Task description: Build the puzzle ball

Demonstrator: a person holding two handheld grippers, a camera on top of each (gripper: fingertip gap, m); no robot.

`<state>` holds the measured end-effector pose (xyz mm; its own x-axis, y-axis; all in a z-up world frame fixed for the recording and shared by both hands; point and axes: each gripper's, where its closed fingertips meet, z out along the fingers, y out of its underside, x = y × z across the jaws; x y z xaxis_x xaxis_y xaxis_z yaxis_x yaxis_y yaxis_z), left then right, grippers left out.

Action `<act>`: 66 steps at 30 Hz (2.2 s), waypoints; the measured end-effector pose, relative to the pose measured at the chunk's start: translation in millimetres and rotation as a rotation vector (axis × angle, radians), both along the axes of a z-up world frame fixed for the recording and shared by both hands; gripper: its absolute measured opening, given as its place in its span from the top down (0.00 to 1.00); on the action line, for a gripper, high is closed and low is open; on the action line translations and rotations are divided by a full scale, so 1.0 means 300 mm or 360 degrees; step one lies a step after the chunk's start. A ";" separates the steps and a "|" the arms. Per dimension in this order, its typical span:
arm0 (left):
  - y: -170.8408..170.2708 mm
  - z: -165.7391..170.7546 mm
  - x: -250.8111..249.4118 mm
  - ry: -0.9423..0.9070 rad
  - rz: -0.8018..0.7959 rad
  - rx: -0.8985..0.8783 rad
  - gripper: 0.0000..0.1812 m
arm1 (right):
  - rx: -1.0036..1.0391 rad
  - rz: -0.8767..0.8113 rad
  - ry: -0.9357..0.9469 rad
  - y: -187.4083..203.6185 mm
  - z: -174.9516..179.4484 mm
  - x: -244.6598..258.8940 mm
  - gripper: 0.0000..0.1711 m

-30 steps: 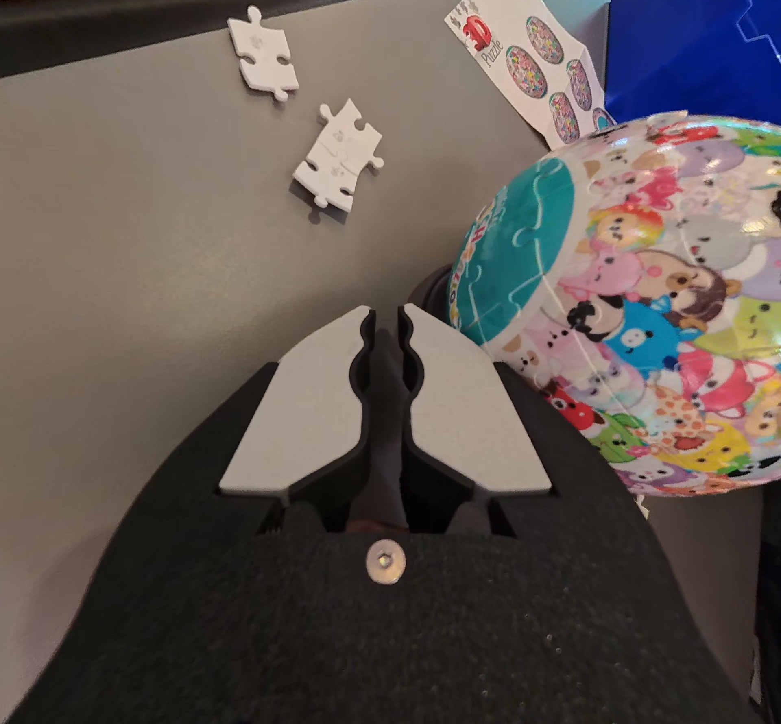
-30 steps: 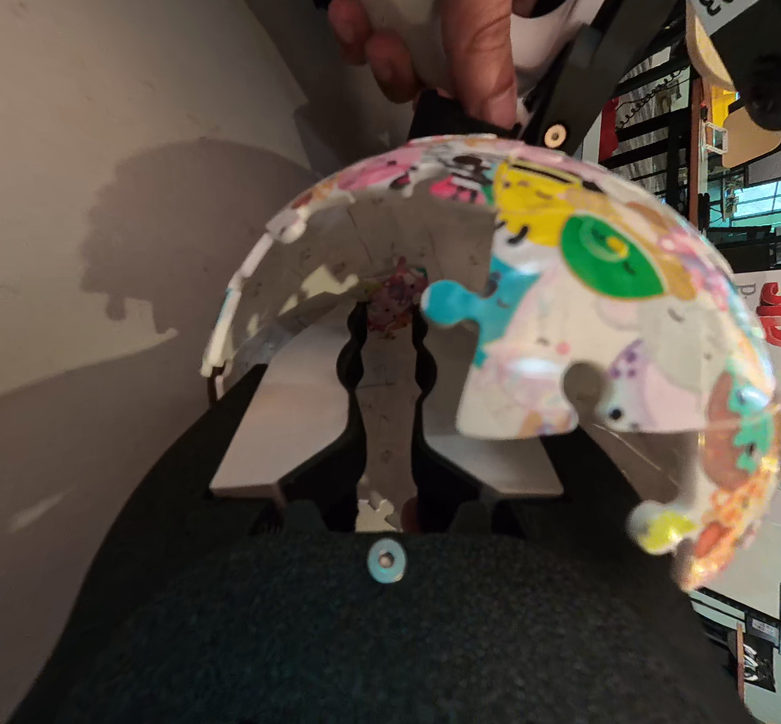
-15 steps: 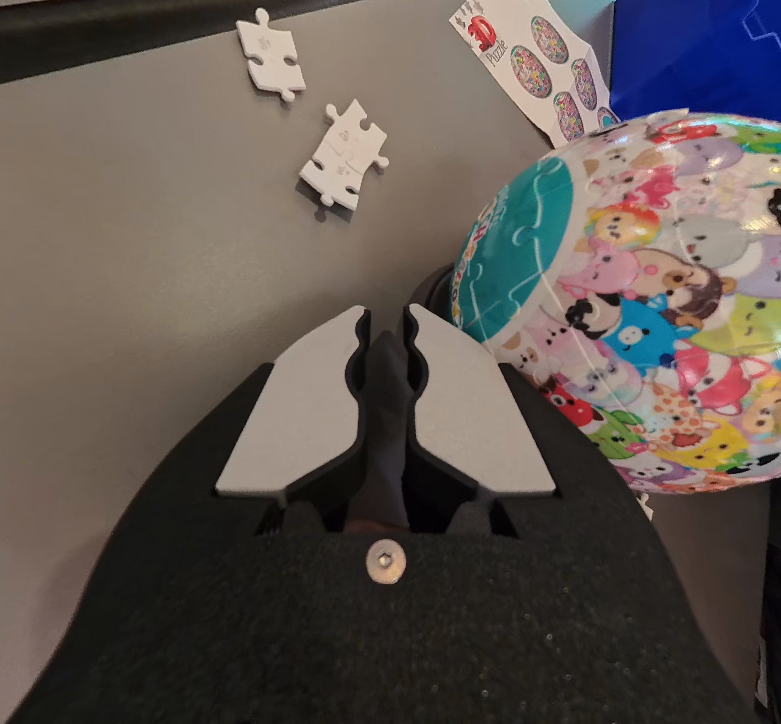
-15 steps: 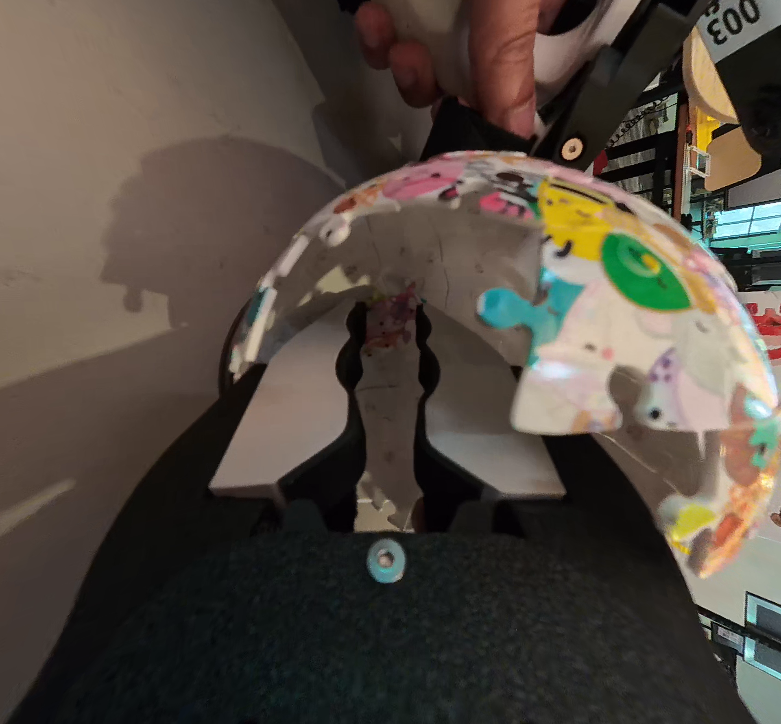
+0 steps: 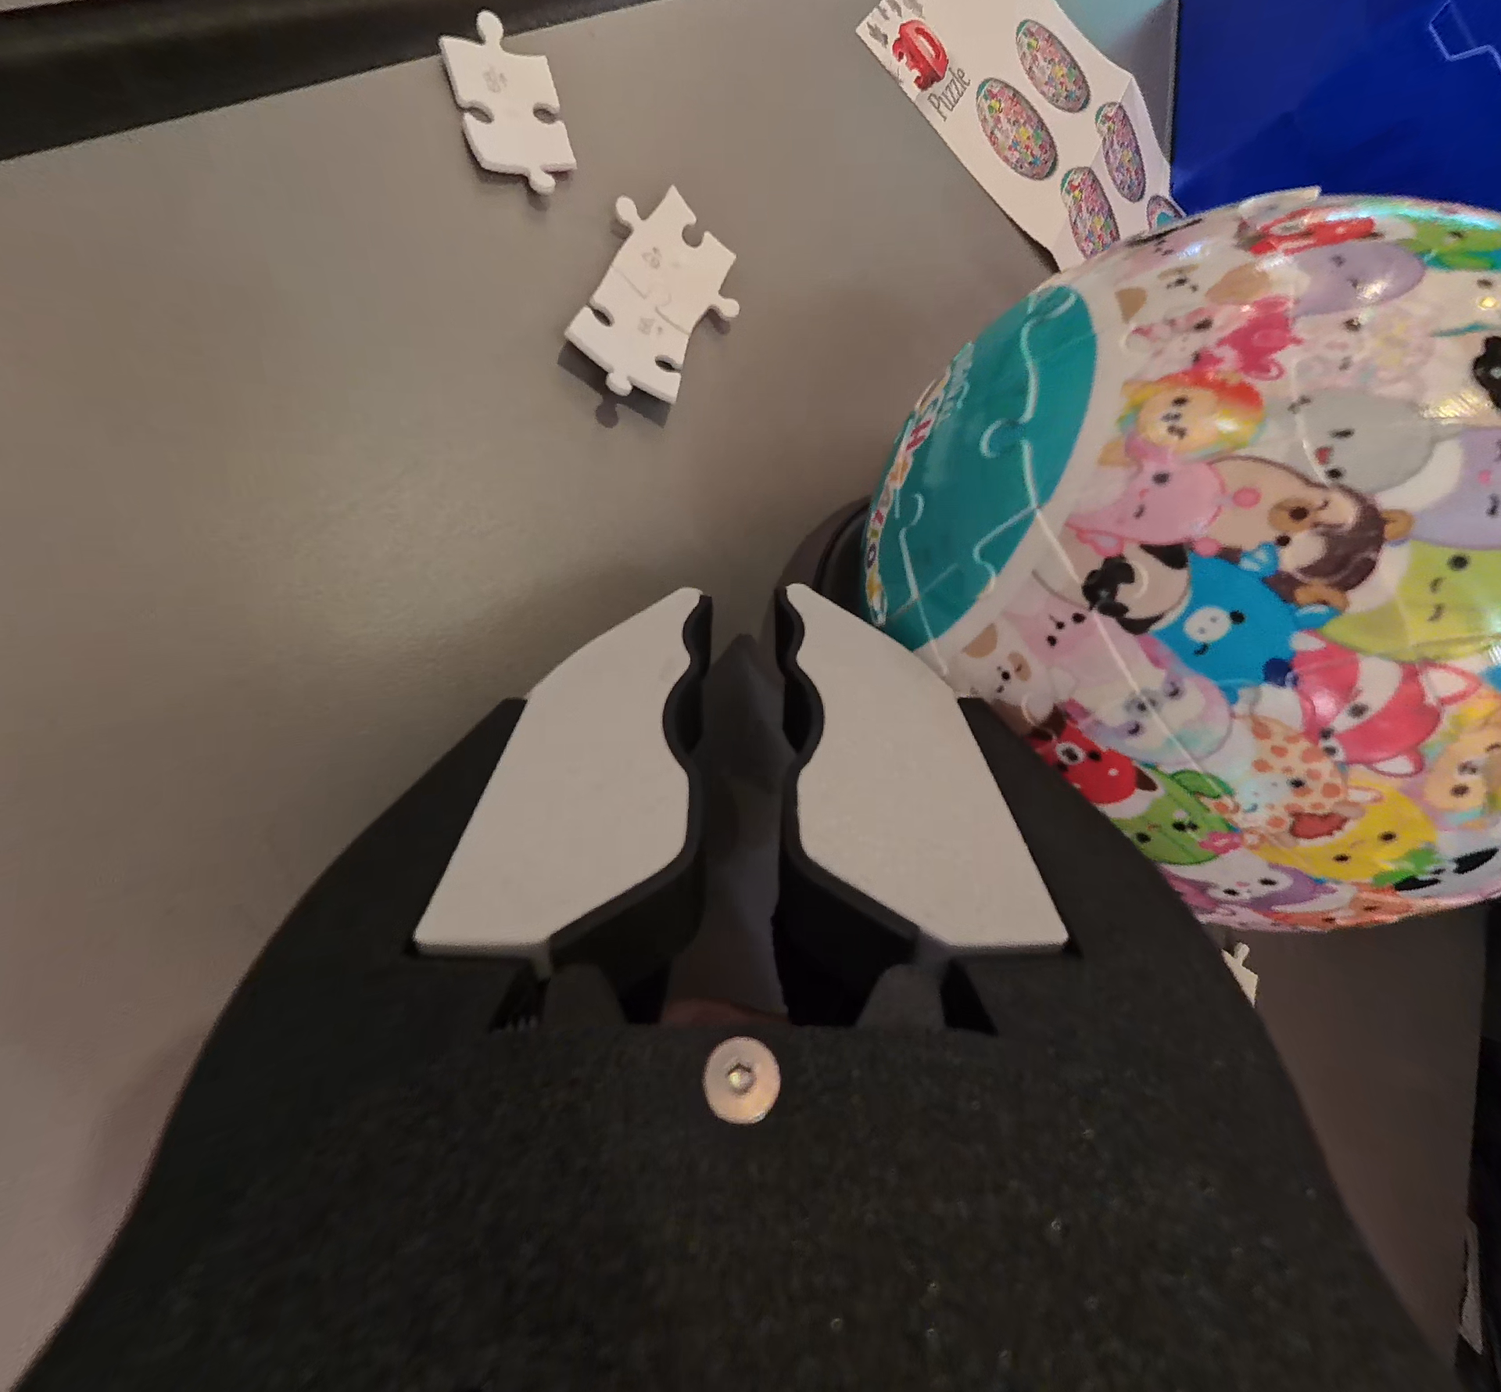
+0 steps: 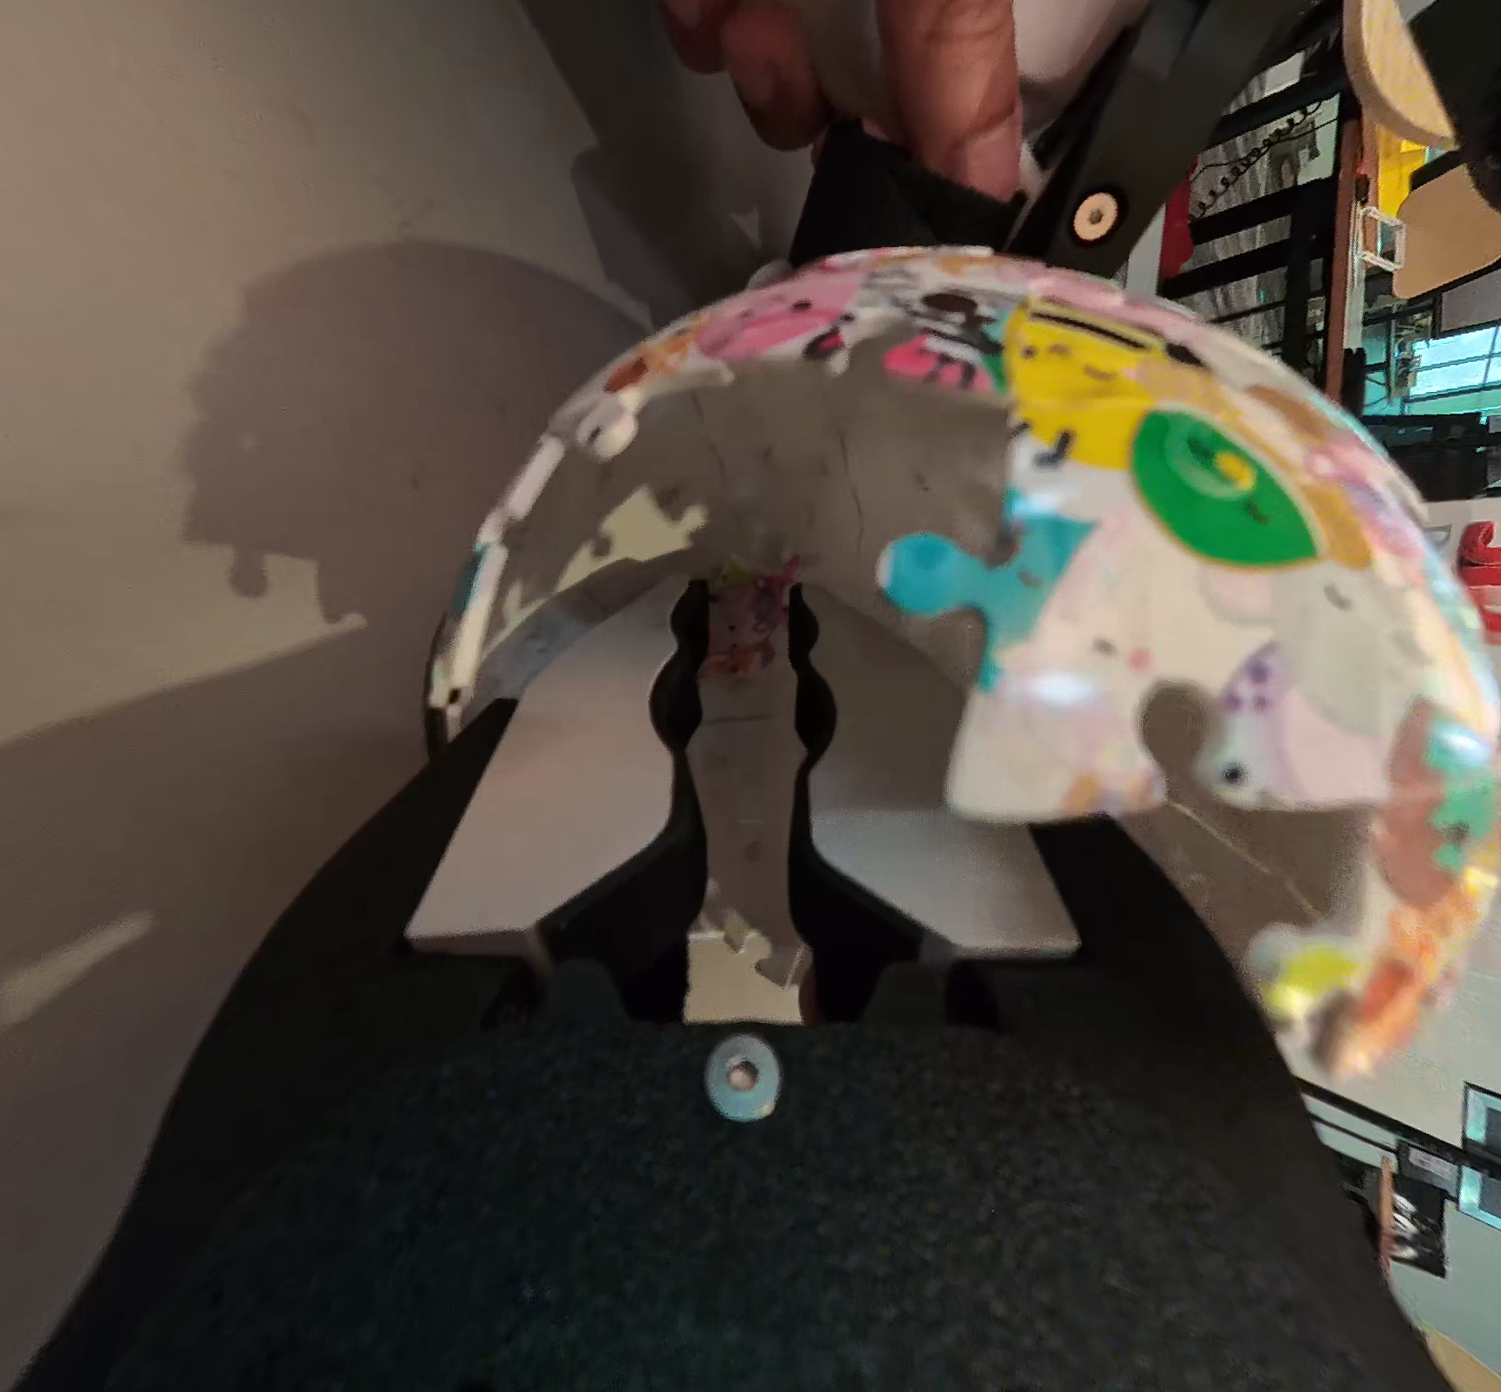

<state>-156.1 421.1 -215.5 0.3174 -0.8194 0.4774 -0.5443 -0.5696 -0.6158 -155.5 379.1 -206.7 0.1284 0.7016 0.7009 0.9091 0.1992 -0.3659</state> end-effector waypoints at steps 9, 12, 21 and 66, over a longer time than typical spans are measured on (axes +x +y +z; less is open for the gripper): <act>0.000 0.002 0.006 -0.0014 0.0000 0.0005 0.92 | -0.0120 -0.0139 0.0280 -0.039 0.040 0.010 0.89; -0.004 0.002 0.006 -0.0009 -0.0006 0.0009 0.91 | -0.0151 -0.0204 0.0237 -0.041 0.037 0.022 0.88; -0.004 0.003 0.007 -0.0016 -0.0002 0.0005 0.91 | -0.0127 -0.0235 0.0132 -0.114 0.110 0.018 0.82; -0.001 0.009 0.009 -0.0054 0.0019 -0.0012 0.91 | -0.0628 -0.1063 0.0536 -0.076 0.026 0.119 0.80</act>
